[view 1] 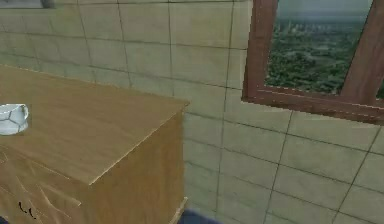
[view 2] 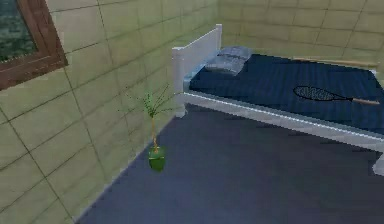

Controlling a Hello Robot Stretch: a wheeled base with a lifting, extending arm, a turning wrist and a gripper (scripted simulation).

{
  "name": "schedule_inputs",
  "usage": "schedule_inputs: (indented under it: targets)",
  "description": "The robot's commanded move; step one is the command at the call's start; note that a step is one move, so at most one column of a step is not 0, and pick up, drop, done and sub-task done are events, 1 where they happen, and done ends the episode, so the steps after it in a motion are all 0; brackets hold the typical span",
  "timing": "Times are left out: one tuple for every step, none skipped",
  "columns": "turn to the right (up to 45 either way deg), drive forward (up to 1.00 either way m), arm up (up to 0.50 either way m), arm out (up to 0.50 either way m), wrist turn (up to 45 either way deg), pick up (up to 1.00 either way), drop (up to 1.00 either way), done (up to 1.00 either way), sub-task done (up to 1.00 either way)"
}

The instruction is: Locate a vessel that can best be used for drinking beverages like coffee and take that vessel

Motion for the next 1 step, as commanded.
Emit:
schedule_inputs:
  targets:
    - [0.0,0.60,0.00,0.00,0.0,0.00,0.00,0.00,0.00]
